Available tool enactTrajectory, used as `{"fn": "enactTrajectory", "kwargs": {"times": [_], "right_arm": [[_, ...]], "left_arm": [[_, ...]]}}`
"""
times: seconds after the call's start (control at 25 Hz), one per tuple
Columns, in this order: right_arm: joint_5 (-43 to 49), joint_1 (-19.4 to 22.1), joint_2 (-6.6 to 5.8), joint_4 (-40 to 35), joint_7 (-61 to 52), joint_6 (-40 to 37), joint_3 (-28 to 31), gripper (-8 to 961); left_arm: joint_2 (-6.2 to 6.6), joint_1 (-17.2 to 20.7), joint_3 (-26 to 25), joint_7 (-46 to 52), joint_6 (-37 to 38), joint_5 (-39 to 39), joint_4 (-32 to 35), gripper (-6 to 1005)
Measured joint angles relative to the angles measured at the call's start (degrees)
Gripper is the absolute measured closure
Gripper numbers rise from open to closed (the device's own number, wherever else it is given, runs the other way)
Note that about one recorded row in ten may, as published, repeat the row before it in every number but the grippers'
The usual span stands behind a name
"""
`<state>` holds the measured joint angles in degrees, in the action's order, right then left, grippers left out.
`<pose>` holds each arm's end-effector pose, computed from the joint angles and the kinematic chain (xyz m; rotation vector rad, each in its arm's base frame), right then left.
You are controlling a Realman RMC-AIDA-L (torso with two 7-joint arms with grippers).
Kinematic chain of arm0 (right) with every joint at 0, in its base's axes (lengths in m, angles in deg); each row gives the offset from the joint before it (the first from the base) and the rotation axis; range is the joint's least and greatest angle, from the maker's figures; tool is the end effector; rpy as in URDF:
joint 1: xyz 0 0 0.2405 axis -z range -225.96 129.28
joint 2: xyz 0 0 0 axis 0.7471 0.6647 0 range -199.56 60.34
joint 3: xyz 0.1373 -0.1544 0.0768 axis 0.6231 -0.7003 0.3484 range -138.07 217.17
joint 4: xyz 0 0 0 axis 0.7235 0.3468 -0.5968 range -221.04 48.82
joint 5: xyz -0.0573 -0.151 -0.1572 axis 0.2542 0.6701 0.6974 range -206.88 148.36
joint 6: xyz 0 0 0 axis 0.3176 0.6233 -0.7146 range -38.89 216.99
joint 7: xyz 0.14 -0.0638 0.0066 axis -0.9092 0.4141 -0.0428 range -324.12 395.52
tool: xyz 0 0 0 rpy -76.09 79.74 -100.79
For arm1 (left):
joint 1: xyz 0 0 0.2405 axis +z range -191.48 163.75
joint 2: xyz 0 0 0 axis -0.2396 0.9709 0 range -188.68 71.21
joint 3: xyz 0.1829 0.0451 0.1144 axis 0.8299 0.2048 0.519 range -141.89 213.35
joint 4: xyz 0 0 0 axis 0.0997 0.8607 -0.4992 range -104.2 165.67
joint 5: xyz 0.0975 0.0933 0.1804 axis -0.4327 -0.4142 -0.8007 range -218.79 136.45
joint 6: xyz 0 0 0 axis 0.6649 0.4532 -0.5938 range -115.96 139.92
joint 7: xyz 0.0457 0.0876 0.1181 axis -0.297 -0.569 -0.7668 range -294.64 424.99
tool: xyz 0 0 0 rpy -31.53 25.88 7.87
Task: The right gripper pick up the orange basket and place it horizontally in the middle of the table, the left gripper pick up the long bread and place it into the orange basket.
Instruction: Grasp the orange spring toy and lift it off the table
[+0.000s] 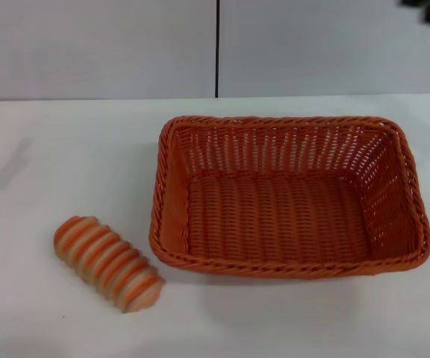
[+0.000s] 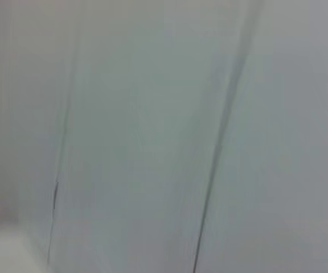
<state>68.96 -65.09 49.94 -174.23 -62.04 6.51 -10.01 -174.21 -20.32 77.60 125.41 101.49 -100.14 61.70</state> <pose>0.1472 0.3410 0.1550 -2.3626 0.1743 0.6456 -0.3316 0.2604 0.1244 -1.7265 -0.5497 -1.1293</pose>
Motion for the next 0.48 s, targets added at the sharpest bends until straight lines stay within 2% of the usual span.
{"fn": "enactTrajectory", "kwargs": {"times": [0.04,0.16,0.2,0.24,0.32,0.36,0.4,0.44,0.48], "right_arm": [[-4.11,1.28,-0.17,1.95,0.62,-1.31,2.12,571],[-15.27,5.15,-0.49,8.54,3.75,-6.14,8.13,571],[-18.17,6.40,-0.49,10.63,4.62,-7.58,9.99,571],[-20.30,7.38,-0.49,12.89,5.03,-8.83,11.50,571],[-23.45,8.75,-0.51,17.18,5.46,-11.40,14.68,571],[-25.21,9.39,-0.61,22.41,5.91,-15.09,19.08,571],[-25.21,9.39,-0.61,22.41,5.91,-15.09,19.08,571],[-25.53,9.43,-0.65,25.29,6.28,-16.88,21.73,571],[-25.75,9.39,-0.70,27.75,6.79,-18.54,23.86,571]], "left_arm": [[0.53,-0.87,-0.23,7.42,-2.95,-5.76,5.00,293],[1.37,-2.46,-0.59,17.64,-6.17,-14.46,12.16,294],[1.37,-2.46,-0.59,17.64,-6.17,-14.46,12.16,295],[1.37,-2.46,-0.59,17.64,-6.17,-14.46,12.16,295],[2.75,-4.59,-0.67,27.45,-7.54,-24.32,18.96,296],[2.75,-4.59,-0.67,27.45,-7.54,-24.32,18.96,297],[2.75,-4.59,-0.67,27.45,-7.54,-24.32,18.96,297],[2.75,-4.59,-0.67,27.45,-7.54,-24.32,18.96,298],[3.80,-5.80,-0.71,32.33,-7.55,-29.40,21.76,298]]}}
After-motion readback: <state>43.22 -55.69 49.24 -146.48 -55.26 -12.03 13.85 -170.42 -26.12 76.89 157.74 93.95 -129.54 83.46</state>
